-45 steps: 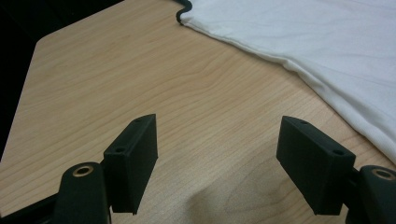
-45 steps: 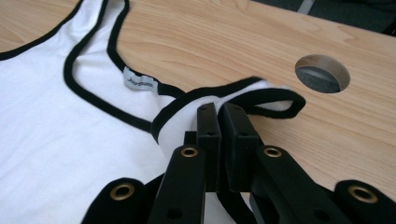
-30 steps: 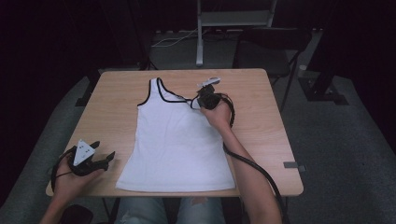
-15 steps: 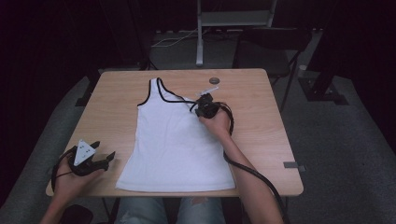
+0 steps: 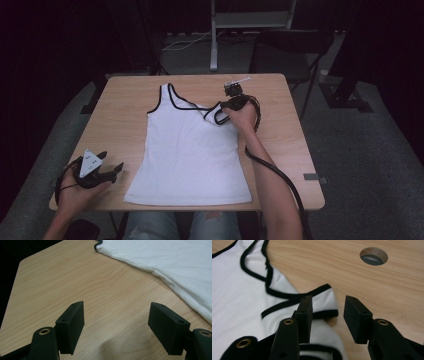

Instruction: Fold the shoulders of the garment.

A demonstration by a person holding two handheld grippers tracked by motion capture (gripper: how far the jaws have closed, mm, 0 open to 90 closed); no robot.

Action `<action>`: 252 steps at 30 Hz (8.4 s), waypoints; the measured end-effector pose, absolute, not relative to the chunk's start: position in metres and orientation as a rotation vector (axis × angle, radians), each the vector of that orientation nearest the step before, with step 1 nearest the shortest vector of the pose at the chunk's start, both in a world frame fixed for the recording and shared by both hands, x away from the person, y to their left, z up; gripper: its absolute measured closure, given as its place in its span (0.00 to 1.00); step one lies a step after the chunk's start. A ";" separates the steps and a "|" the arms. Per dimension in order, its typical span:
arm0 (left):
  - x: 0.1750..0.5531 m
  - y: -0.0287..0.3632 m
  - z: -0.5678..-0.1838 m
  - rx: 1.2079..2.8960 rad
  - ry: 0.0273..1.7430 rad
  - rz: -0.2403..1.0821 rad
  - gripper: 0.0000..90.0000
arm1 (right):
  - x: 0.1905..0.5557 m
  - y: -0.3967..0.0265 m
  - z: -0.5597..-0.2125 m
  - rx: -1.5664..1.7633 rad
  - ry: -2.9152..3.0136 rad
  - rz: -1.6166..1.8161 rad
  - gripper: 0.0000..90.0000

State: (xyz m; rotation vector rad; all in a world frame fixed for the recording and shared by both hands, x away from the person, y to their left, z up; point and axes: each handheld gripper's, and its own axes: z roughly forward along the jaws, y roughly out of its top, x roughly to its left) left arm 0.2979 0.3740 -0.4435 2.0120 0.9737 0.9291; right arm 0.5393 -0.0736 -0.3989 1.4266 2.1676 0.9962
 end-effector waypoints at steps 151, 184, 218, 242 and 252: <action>0.296 0.369 -0.445 2.036 0.943 0.976 0.33 | 0.466 -0.020 -0.423 1.010 2.392 0.974 0.44; 0.296 0.370 -0.445 2.035 0.947 0.973 0.33 | 0.440 -0.051 -0.419 1.080 2.351 1.001 0.33; 0.297 0.370 -0.445 2.036 0.954 0.970 0.33 | 0.398 -0.106 -0.420 1.188 2.243 1.008 0.29; 0.297 0.370 -0.445 2.034 0.955 0.970 0.33 | 0.366 -0.145 -0.426 1.270 2.153 1.011 0.28; 0.297 0.370 -0.445 2.037 0.957 0.969 0.33 | 0.352 -0.169 -0.431 1.334 2.099 1.010 0.27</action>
